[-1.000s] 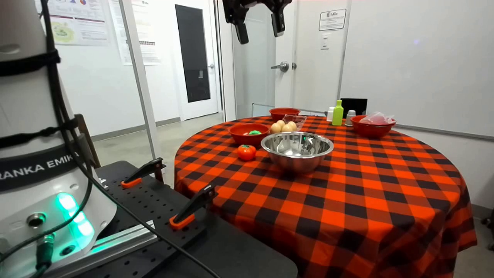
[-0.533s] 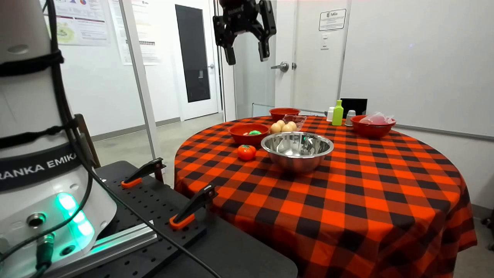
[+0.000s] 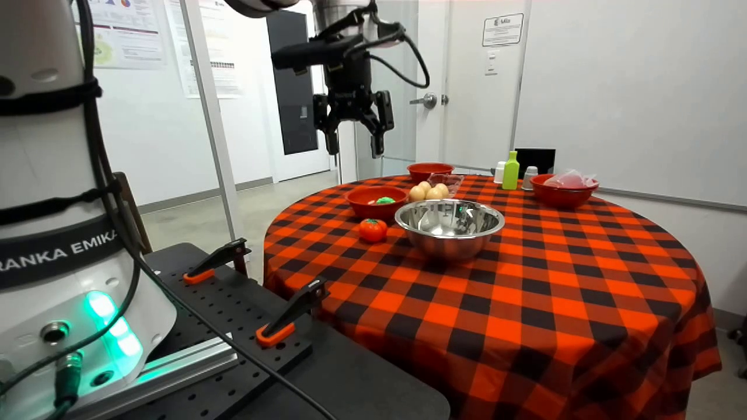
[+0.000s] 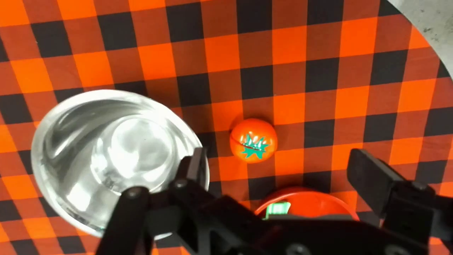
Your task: Put the tomato toy in the silver bowl then put the broccoli toy on the table
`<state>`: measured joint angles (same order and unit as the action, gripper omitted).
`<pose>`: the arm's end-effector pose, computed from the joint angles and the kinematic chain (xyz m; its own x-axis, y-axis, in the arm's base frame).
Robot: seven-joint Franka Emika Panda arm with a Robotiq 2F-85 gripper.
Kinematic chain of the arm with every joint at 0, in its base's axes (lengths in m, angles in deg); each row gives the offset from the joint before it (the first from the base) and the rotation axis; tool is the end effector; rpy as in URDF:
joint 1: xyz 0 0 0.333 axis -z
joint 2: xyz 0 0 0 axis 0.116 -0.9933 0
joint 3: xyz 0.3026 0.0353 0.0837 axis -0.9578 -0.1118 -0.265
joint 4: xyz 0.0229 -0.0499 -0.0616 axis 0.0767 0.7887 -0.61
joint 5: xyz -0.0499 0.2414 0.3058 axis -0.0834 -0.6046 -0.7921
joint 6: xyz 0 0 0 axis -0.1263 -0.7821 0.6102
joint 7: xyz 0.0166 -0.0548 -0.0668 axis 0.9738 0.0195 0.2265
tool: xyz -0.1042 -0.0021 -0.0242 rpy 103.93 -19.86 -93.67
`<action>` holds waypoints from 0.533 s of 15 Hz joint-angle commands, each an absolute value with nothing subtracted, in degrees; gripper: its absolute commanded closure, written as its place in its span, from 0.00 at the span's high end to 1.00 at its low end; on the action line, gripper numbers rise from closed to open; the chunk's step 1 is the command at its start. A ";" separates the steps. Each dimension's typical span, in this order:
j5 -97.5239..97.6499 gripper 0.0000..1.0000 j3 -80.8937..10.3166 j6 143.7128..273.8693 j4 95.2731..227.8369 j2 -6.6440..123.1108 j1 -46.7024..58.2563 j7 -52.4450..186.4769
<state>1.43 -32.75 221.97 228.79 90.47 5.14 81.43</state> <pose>0.3800 -0.0290 0.2964 0.9867 0.1497 0.0634 0.1484 -0.9886 0.0245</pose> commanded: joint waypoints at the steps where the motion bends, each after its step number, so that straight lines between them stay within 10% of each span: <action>1: -4.48 1.00 -33.18 228.22 228.75 82.10 2.76 86.29; 8: -11.96 1.00 -37.99 240.40 226.88 70.31 3.04 90.36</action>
